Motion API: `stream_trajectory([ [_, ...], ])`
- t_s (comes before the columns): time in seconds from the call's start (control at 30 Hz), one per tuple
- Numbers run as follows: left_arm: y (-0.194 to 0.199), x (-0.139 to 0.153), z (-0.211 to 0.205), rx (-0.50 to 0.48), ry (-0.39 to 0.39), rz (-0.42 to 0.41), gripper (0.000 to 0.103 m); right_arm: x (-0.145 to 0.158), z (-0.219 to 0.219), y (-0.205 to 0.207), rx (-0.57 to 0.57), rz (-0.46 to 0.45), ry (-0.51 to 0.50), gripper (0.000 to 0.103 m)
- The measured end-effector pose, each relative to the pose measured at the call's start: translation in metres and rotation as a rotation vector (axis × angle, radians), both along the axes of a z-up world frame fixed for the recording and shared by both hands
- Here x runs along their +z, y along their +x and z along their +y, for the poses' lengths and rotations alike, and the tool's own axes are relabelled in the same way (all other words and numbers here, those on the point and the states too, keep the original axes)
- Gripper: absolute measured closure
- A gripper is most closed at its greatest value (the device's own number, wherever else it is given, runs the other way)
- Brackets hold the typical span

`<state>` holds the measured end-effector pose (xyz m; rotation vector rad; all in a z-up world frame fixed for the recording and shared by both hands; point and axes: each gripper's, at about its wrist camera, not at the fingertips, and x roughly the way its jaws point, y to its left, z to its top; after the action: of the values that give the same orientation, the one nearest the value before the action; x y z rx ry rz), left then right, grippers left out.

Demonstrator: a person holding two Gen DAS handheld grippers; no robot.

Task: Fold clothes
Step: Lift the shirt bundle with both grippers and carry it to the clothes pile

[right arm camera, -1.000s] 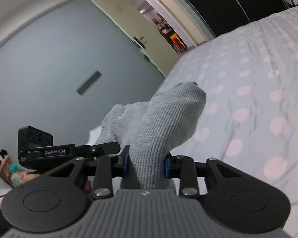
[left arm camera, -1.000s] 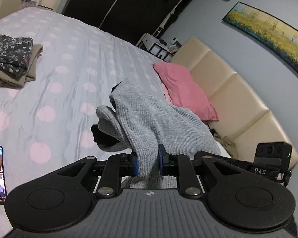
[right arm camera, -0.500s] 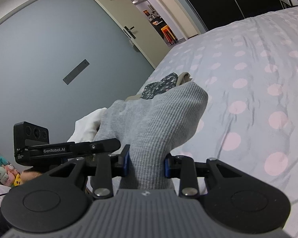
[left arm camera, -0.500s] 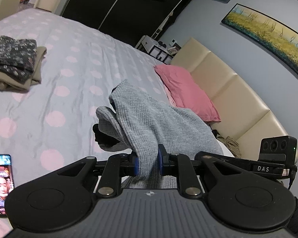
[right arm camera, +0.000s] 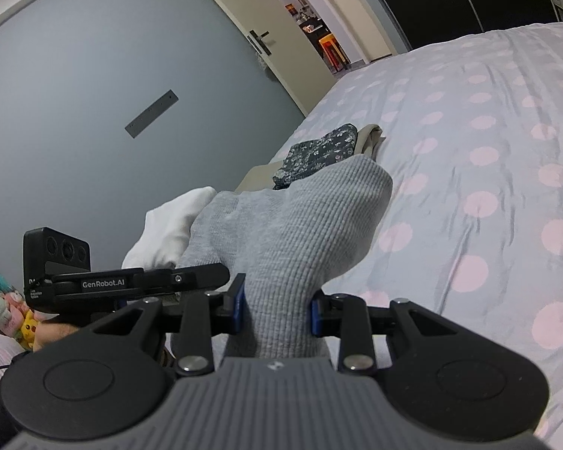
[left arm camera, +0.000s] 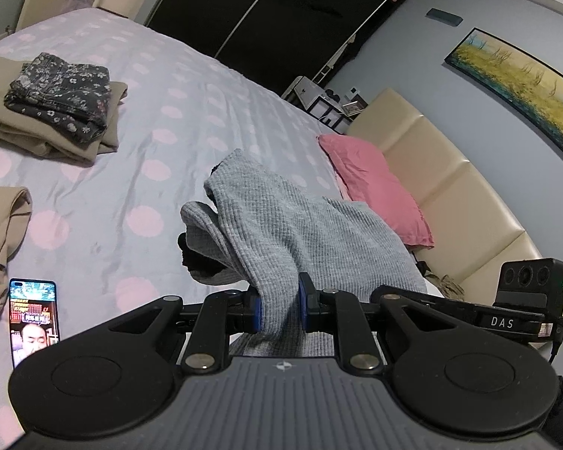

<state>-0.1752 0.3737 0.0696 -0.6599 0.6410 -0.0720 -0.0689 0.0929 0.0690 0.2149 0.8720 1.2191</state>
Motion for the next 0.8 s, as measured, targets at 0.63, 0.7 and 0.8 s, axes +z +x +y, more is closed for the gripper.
stream_trajectory([
  [0.63, -0.044, 0.063, 0.122, 0.142, 0.083, 0.004, 0.088, 0.040, 0.139, 0.003, 0.160, 0.002, 0.070, 0.069],
  [0.7, -0.060, 0.080, 0.153, 0.182, 0.100, 0.016, 0.088, 0.053, 0.178, -0.003, 0.212, 0.008, 0.100, 0.069],
  [0.8, -0.082, 0.106, 0.193, 0.250, 0.136, 0.033, 0.088, 0.064, 0.235, -0.009, 0.274, 0.038, 0.140, 0.069],
])
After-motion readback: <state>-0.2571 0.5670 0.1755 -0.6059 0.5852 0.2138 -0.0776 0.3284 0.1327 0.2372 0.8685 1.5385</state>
